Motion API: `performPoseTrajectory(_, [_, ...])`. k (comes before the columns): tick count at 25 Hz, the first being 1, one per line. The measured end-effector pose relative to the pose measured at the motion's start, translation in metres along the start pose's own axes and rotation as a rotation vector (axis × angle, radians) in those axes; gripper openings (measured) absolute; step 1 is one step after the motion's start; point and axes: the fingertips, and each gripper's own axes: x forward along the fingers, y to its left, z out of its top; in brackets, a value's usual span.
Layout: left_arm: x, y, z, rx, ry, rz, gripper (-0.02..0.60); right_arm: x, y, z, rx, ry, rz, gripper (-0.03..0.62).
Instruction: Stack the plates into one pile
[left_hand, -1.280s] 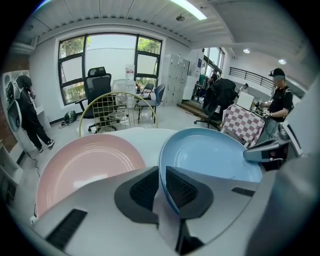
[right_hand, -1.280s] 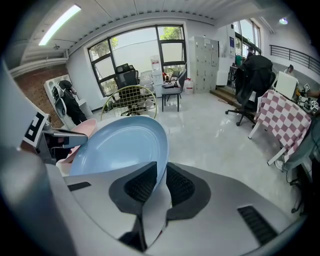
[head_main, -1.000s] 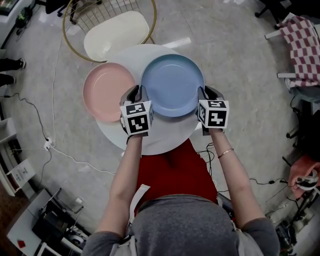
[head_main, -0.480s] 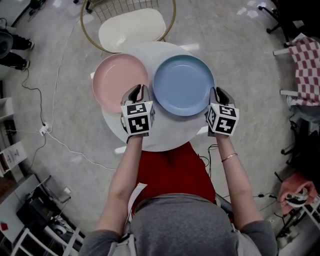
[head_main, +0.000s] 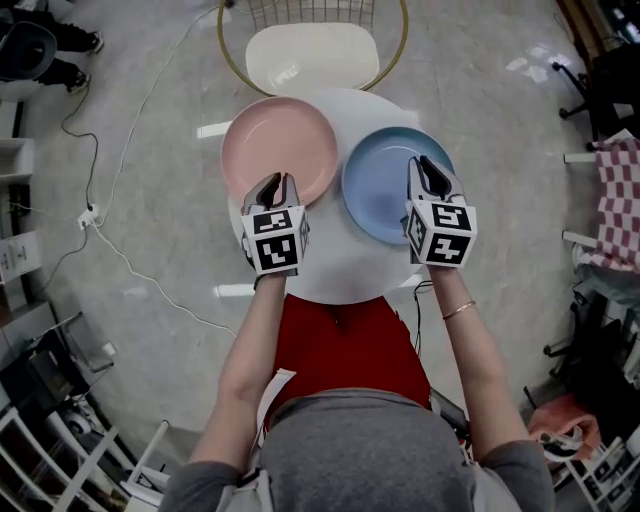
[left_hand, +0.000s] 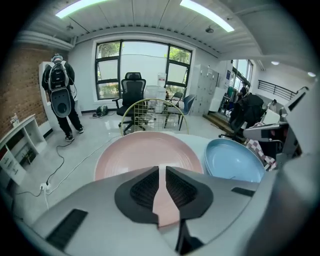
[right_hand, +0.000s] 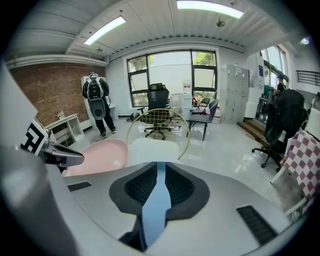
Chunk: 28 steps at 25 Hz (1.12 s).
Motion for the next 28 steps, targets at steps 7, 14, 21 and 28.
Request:
performPoseTrajectory(7, [-0.019, 0.061, -0.016, -0.105, -0.002, 0.144, 0.054, 0.045, 0.081, 0.021, -0.199, 0.027, 0.182, 0.061])
performPoseTrajectory(14, [-0.035, 0.108, -0.032, -0.24, -0.028, 0.24, 0.054, 0.082, 0.134, 0.023, -0.301, 0.093, 0.315, 0.063])
performPoseTrajectory(21, [-0.032, 0.128, -0.045, -0.329, -0.026, 0.268, 0.067, 0.111, 0.157, 0.023, -0.4, 0.134, 0.336, 0.066])
performPoseTrajectory(28, [-0.018, 0.136, -0.052, -0.389, -0.016, 0.262, 0.105, 0.134, 0.161, 0.024, -0.424, 0.152, 0.331, 0.121])
